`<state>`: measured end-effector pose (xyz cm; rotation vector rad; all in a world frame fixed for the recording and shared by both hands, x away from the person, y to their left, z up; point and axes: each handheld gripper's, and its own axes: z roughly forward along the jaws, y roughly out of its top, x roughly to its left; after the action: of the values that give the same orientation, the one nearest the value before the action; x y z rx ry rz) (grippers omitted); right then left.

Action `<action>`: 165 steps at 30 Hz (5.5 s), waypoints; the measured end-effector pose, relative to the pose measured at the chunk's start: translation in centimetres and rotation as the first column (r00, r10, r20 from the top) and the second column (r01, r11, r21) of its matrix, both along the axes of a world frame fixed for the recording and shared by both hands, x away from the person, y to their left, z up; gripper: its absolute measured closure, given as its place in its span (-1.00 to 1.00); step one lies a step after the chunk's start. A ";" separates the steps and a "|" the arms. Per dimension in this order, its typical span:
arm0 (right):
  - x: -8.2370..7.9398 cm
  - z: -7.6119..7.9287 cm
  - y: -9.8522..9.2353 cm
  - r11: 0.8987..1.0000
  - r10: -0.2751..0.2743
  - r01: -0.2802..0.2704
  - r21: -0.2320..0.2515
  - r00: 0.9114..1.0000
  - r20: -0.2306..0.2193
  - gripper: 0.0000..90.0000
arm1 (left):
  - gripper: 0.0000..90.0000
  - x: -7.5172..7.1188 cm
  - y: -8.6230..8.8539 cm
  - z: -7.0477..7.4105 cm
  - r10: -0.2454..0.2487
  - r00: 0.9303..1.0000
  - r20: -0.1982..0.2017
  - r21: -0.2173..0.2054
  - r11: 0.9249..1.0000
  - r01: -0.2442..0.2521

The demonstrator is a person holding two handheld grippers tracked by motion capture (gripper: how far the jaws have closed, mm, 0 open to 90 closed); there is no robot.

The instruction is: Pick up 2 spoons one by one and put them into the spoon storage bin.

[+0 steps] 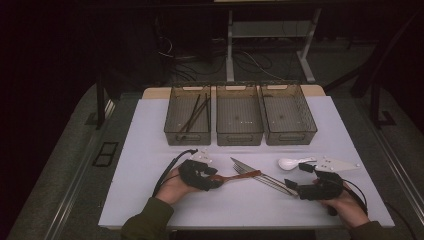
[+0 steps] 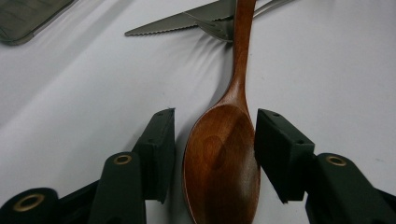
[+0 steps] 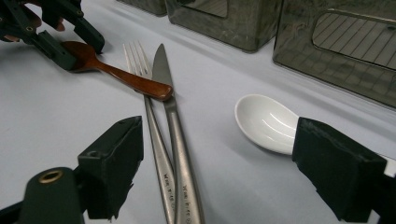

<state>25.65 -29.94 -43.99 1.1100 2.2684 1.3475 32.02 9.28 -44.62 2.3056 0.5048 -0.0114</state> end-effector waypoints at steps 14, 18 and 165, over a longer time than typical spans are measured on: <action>0.0 0.0 -0.1 1.000 -0.002 0.002 0.000 1.000 0.001 -0.64 | 0.32 -0.5 0.0 0.1 -0.031 1.000 0.000 0.021 0.999 0.031; 0.0 0.0 -0.1 1.000 -0.002 0.002 0.000 1.000 0.001 -0.64 | 0.38 -0.6 0.0 0.2 -0.051 0.999 0.000 0.026 0.998 0.051; 0.0 0.2 -0.2 1.000 -0.018 0.018 -0.022 1.000 -0.001 -0.68 | 0.37 12.8 -5.5 5.9 0.365 0.921 0.133 -0.019 0.930 -0.366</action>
<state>25.69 -30.18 -43.80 1.1227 2.2630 1.3122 44.78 3.74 -38.70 2.1655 0.8584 0.3258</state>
